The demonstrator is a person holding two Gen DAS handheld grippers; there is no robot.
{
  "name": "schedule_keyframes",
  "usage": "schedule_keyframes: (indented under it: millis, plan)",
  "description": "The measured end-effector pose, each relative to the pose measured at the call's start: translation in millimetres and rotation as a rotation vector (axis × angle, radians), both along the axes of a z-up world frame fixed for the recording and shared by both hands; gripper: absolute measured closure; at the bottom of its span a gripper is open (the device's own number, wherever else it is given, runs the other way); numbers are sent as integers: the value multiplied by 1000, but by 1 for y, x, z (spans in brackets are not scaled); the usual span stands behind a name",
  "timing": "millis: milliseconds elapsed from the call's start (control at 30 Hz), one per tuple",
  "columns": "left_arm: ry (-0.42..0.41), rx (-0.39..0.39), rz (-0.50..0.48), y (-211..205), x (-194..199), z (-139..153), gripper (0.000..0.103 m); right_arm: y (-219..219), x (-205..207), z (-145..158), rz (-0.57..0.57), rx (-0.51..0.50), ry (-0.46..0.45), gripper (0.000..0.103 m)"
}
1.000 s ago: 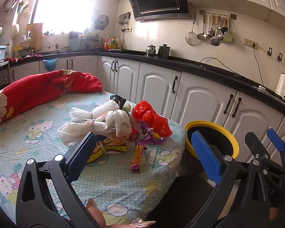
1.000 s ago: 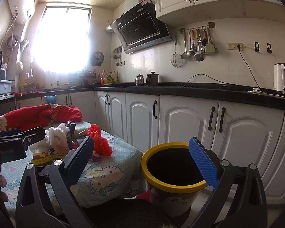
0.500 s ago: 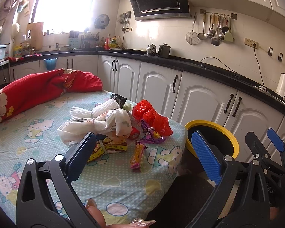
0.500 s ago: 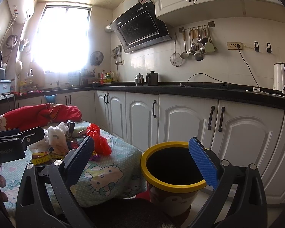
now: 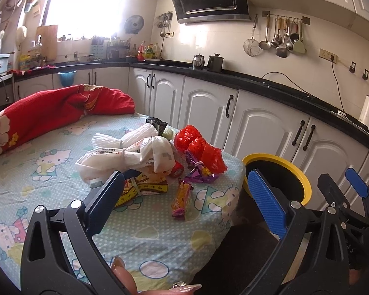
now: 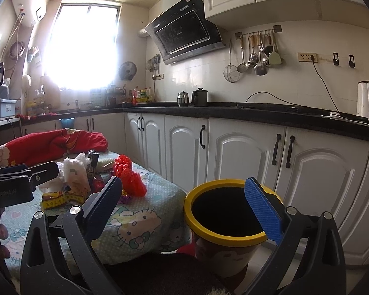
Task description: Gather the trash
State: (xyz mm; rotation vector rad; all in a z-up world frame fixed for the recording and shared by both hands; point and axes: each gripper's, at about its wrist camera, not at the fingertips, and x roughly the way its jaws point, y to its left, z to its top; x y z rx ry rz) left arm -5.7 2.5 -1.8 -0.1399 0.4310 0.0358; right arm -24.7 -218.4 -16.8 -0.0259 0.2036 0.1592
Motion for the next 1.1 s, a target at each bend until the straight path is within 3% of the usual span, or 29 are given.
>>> schedule_keyframes:
  millis: [633, 1100]
  plan:
    - [14, -72, 155, 66, 11, 3, 11, 60, 28, -8, 274, -42, 140, 6]
    - [84, -133, 272, 147, 36, 7, 11, 115, 61, -21, 342, -66, 244, 6]
